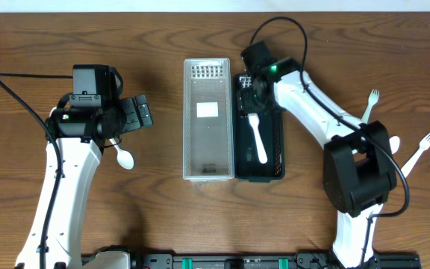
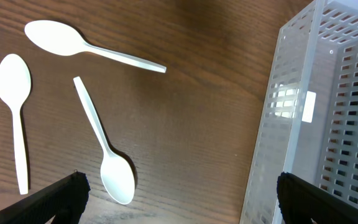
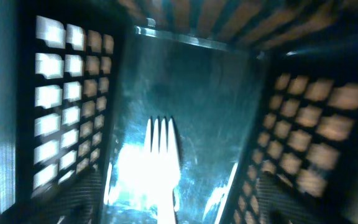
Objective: Pack container
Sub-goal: 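Carry the white fork into the black basket and release it, then move the right gripper back and grasp the mint-green fork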
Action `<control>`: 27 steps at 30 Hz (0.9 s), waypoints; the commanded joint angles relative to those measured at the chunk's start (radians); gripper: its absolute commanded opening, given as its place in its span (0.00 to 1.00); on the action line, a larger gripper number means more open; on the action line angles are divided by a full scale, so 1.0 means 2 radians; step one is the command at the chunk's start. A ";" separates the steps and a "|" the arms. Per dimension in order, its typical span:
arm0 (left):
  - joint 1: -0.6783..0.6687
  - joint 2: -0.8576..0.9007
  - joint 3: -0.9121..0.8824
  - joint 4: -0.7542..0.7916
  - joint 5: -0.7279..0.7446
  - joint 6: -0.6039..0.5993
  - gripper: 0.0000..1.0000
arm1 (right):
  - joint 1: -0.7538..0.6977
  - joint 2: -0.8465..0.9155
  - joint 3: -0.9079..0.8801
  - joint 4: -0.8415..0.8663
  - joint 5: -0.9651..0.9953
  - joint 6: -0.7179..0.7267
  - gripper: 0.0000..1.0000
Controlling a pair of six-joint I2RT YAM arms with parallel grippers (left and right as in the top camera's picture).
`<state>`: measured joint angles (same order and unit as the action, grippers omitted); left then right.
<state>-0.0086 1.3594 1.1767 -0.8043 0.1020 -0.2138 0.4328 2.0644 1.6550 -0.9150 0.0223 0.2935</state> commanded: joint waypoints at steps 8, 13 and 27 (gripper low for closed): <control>0.000 0.000 0.009 -0.001 0.002 -0.005 0.98 | -0.150 -0.121 0.085 -0.018 0.043 -0.029 0.99; 0.000 0.000 0.009 -0.001 0.002 -0.005 0.98 | -0.276 -0.097 0.079 -0.040 0.029 -0.027 0.99; 0.000 0.000 0.009 -0.001 0.002 -0.005 0.98 | -0.370 0.074 0.078 -0.024 0.009 -0.034 0.99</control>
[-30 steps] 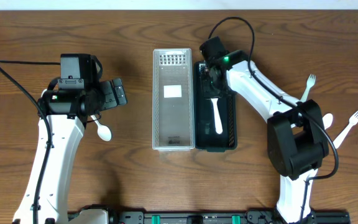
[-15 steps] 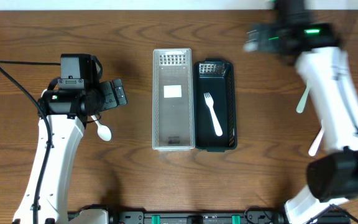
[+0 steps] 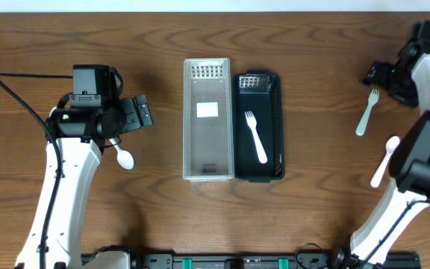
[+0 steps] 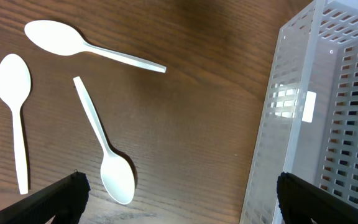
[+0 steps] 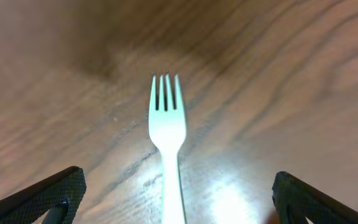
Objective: Pack container
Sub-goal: 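Move the right gripper back and grasp the mint-green fork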
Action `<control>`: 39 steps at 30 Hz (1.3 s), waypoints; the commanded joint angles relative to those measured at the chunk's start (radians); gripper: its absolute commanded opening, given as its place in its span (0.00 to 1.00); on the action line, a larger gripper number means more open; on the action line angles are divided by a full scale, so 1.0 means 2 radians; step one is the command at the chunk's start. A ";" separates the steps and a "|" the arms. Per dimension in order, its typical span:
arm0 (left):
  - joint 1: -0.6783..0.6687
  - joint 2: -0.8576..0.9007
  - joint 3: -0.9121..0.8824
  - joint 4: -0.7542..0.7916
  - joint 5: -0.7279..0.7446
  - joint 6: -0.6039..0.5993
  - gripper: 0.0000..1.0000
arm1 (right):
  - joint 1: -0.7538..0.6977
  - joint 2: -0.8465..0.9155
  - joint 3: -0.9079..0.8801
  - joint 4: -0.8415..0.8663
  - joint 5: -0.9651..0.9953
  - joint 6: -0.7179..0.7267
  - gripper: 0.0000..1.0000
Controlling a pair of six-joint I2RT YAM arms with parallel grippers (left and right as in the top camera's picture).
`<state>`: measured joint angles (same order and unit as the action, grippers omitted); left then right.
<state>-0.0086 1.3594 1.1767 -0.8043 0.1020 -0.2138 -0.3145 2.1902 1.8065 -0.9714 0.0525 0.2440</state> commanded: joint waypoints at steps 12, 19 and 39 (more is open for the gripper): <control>0.000 0.000 0.009 -0.001 0.002 -0.005 0.98 | 0.004 0.084 0.002 0.024 -0.021 -0.031 0.99; 0.000 0.000 0.009 -0.001 0.002 -0.005 0.98 | 0.007 0.088 0.002 0.022 -0.021 -0.031 0.95; 0.000 0.000 0.009 -0.001 0.002 -0.005 0.98 | 0.016 0.088 0.003 0.030 -0.020 -0.030 0.29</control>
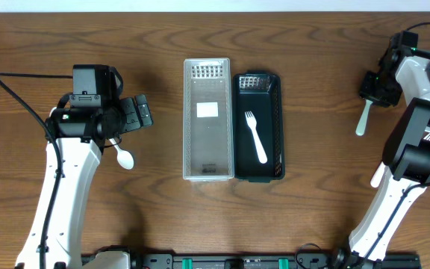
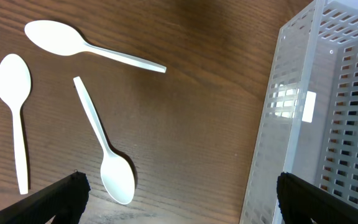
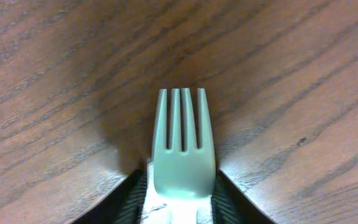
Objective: Pack container
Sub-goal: 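Move the right gripper back and grasp the mint-green fork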
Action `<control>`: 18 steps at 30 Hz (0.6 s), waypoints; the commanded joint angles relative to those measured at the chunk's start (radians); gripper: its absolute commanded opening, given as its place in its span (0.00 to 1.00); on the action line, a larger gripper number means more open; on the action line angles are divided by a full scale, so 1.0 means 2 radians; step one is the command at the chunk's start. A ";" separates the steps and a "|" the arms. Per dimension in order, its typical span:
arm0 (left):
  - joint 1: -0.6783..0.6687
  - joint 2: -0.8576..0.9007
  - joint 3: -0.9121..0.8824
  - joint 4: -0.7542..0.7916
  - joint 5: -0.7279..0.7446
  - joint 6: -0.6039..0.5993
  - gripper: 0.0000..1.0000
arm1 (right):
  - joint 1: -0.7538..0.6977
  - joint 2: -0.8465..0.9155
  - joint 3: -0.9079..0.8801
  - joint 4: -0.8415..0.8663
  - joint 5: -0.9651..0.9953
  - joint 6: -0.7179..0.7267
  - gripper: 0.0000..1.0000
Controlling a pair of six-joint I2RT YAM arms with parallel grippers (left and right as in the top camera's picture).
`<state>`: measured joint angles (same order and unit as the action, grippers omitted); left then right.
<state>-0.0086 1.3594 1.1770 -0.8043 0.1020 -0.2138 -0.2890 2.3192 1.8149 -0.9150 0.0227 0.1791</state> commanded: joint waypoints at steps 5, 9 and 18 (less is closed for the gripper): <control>0.000 0.000 0.009 -0.001 0.002 -0.005 0.98 | 0.002 0.023 -0.001 0.005 -0.002 0.000 0.23; 0.000 0.000 0.009 -0.001 0.002 -0.005 0.98 | 0.004 0.023 0.000 0.005 0.000 -0.007 0.09; 0.000 0.000 0.009 -0.001 0.002 -0.005 0.98 | 0.012 -0.026 0.020 -0.024 0.002 -0.006 0.03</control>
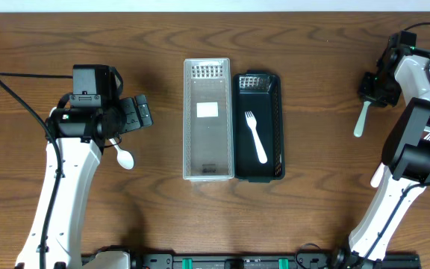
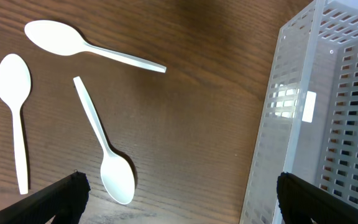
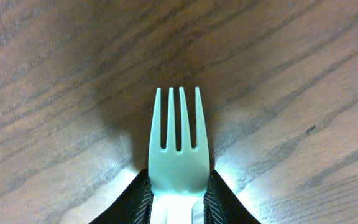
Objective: Pack container
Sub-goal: 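Move the right gripper back and grasp the mint-green fork, then place the mint-green fork in the black basket and release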
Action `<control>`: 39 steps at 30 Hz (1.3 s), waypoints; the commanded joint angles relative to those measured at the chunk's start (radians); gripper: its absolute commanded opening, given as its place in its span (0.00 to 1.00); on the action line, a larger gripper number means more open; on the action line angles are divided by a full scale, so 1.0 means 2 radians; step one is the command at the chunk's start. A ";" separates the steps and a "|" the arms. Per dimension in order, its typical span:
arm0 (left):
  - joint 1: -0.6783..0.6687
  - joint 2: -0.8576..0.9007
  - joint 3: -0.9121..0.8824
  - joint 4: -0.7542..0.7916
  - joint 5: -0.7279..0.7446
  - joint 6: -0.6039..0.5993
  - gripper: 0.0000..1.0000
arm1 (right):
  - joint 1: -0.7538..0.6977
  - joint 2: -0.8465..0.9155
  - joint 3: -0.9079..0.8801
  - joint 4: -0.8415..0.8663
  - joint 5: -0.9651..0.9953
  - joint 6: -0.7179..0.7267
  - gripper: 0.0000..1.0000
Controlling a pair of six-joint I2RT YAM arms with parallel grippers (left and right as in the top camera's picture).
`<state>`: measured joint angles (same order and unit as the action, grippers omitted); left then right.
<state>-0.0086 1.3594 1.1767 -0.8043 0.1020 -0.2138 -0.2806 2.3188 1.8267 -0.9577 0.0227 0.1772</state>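
Observation:
A black slotted container (image 1: 273, 142) stands mid-table with one white fork (image 1: 254, 136) lying in it. A clear slotted container (image 1: 207, 119) sits against its left side. At the far right, my right gripper (image 1: 372, 88) is shut on a second white fork (image 3: 178, 149); its tines stick out past the fingers (image 3: 138, 196) over the wood, and its handle (image 1: 360, 123) trails towards the front. My left gripper (image 2: 179, 202) is open beside the clear container (image 2: 322, 112), with three white spoons (image 2: 104, 149) on the table below it.
One spoon (image 1: 123, 155) shows by the left arm in the overhead view. Another white utensil (image 1: 378, 173) lies near the right edge, partly hidden by the right arm. The table (image 1: 319, 209) is dark wood.
My right gripper is still shut on the fork and has shifted very slightly with it. The left arm, spoons and containers have not moved.
My right gripper was open inside the black container over a fork lying there. Then it stood open above another fork at the far right of the table. After that it was shut on that fork, and it still holds it. The left arm stayed put.

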 commanded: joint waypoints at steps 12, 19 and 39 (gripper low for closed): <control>0.000 0.000 0.009 -0.001 0.002 -0.005 0.98 | 0.148 -0.223 0.015 -0.083 0.002 0.074 0.04; 0.000 0.000 0.009 -0.001 0.002 -0.005 0.98 | 0.294 -0.229 0.009 -0.085 0.002 0.138 0.05; 0.000 0.000 0.009 -0.001 0.002 -0.004 0.98 | 0.364 -0.149 -0.019 -0.079 0.021 0.122 0.67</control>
<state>-0.0086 1.3594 1.1770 -0.8043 0.1020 -0.2138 0.4709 2.1098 1.7752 -1.1137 0.0219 0.4385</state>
